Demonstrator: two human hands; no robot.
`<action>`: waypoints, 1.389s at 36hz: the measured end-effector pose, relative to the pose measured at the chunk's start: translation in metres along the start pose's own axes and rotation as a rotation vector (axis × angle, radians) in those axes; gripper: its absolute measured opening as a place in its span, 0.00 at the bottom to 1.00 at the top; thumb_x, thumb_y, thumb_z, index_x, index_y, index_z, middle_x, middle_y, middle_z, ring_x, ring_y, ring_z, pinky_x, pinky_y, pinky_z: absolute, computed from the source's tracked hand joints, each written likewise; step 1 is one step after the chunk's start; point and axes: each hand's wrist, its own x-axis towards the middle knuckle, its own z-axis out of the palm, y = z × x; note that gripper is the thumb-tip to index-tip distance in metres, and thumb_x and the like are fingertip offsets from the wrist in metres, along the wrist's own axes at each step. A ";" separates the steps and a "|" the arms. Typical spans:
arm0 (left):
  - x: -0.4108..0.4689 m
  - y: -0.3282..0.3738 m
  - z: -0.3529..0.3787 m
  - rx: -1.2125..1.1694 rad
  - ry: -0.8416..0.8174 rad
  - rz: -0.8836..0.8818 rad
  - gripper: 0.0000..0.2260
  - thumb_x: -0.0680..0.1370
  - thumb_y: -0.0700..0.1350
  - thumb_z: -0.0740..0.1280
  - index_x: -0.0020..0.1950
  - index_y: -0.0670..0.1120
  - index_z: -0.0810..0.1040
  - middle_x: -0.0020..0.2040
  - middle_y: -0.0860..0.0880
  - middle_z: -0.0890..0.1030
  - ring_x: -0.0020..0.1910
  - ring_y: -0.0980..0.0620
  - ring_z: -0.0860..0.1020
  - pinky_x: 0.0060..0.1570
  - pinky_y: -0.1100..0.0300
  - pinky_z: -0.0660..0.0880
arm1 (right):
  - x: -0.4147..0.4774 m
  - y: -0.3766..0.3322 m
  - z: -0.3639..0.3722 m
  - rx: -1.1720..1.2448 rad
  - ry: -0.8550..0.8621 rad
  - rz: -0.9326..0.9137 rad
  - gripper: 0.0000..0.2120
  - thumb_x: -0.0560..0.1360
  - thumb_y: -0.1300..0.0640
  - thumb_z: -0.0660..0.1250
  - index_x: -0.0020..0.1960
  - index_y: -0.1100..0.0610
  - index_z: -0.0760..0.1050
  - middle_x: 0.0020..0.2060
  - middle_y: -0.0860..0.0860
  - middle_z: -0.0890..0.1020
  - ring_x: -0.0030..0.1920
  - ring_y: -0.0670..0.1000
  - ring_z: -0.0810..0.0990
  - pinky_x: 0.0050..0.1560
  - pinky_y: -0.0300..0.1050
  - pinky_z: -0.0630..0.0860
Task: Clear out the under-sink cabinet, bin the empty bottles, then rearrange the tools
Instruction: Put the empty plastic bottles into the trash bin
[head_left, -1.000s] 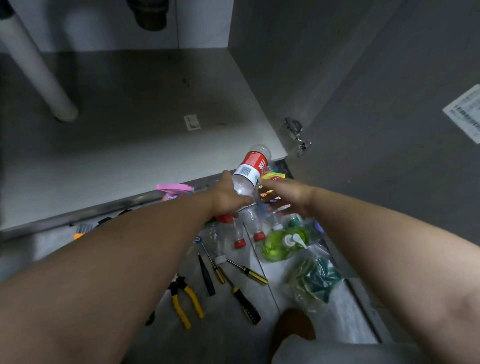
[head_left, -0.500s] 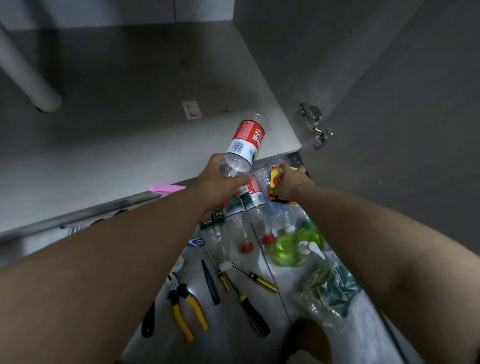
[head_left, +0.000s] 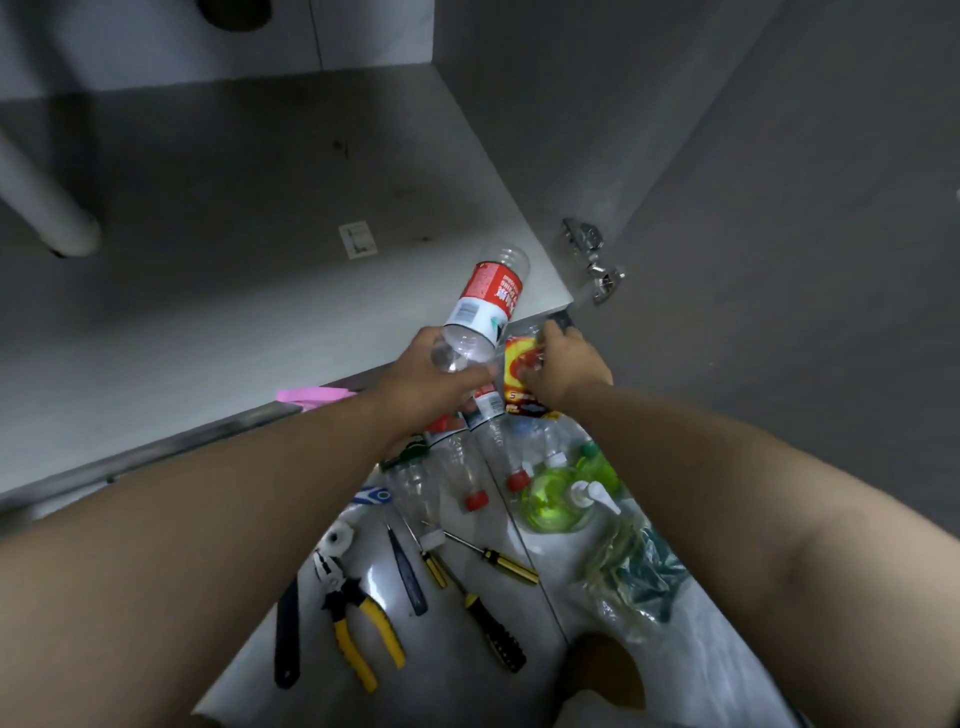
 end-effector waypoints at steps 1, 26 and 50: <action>-0.005 0.004 0.000 0.017 -0.008 0.003 0.29 0.73 0.52 0.78 0.68 0.55 0.68 0.60 0.52 0.79 0.52 0.45 0.84 0.48 0.49 0.84 | -0.006 -0.001 -0.009 0.006 -0.001 -0.023 0.26 0.75 0.45 0.70 0.67 0.54 0.67 0.64 0.58 0.73 0.63 0.62 0.75 0.62 0.58 0.75; -0.223 0.106 0.090 0.382 -0.373 0.008 0.20 0.76 0.50 0.75 0.64 0.45 0.76 0.56 0.38 0.84 0.45 0.46 0.86 0.40 0.55 0.76 | -0.326 0.119 -0.175 0.579 -0.251 -0.036 0.18 0.72 0.49 0.76 0.58 0.51 0.74 0.54 0.51 0.80 0.54 0.51 0.83 0.52 0.52 0.84; -0.294 0.037 0.263 0.496 -0.747 -0.231 0.22 0.72 0.45 0.75 0.64 0.40 0.77 0.48 0.41 0.83 0.45 0.47 0.81 0.40 0.56 0.80 | -0.520 0.311 0.022 0.398 -0.175 0.498 0.21 0.67 0.52 0.75 0.56 0.44 0.70 0.52 0.50 0.69 0.49 0.54 0.77 0.52 0.47 0.78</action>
